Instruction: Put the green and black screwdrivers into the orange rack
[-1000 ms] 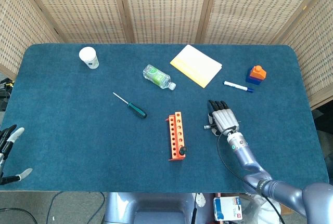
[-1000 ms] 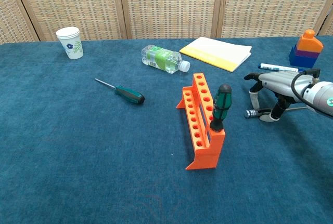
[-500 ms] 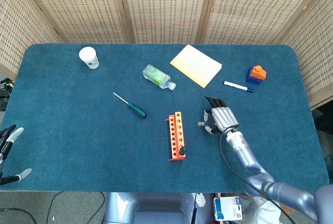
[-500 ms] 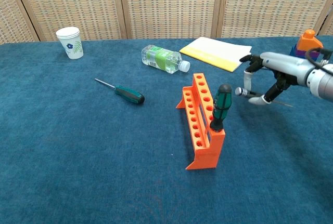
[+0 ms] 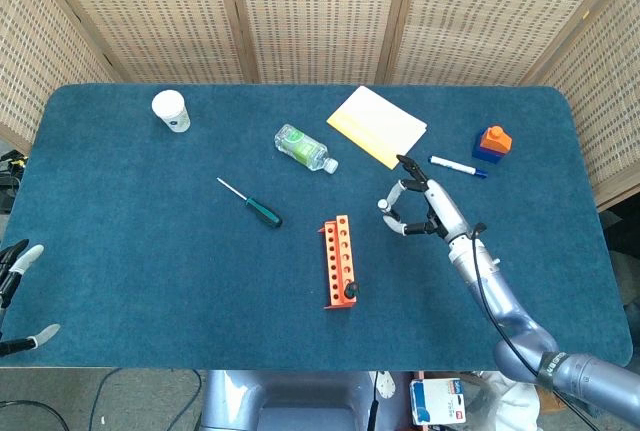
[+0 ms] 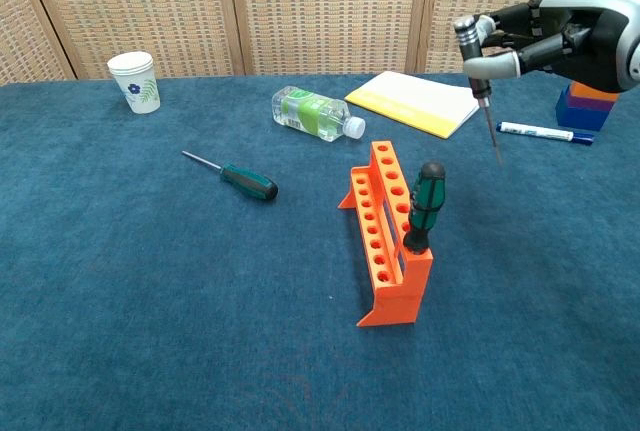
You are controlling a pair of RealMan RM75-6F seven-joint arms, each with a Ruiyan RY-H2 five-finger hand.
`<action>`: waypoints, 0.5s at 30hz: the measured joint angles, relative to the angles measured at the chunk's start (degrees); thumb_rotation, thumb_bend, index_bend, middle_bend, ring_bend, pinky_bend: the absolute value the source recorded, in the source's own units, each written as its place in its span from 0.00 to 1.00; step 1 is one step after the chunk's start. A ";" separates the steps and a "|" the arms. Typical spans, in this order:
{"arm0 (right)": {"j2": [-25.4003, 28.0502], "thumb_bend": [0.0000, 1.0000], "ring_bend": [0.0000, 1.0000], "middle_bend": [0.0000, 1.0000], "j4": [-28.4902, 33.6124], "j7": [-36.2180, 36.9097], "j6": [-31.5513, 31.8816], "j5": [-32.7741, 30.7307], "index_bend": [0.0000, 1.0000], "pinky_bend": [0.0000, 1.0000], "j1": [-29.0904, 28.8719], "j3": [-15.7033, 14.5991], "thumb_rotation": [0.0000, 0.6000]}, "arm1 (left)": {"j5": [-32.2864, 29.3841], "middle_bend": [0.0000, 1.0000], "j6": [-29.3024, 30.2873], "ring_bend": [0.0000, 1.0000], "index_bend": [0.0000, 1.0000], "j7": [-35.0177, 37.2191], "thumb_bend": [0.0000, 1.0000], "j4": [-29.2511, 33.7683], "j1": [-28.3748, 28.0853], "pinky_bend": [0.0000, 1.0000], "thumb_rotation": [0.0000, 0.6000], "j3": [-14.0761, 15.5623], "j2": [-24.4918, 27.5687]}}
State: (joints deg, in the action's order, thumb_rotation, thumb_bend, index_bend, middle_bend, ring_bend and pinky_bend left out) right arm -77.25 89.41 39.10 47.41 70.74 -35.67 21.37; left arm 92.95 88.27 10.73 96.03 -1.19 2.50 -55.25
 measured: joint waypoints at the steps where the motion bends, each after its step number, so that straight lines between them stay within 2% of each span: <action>1: 0.43 0.30 0.00 0.00 0.45 2.59 -0.48 0.89 0.63 0.00 -0.02 0.28 1.00 | -0.03 0.00 -0.01 0.00 0.00 0.17 0.00 0.01 0.00 0.00 1.00 0.00 0.06; 7: 1.83 0.30 0.00 0.00 2.17 15.71 -2.67 7.36 0.63 0.00 -1.22 1.07 1.00 | -0.48 0.00 0.18 0.00 0.00 0.74 0.00 -0.01 0.10 0.00 1.00 -0.18 0.25; 15: 1.96 0.30 0.00 0.00 2.36 23.73 -0.99 12.63 0.64 0.00 -2.44 -0.37 1.00 | -0.51 0.00 0.04 0.00 0.00 0.76 0.00 -0.13 0.09 0.00 1.00 -0.14 0.22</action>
State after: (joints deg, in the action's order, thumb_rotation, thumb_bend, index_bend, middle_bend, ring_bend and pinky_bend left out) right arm -75.29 91.77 62.83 46.42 83.37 -38.12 21.00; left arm 92.44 88.32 11.48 95.90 -1.10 2.36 -55.03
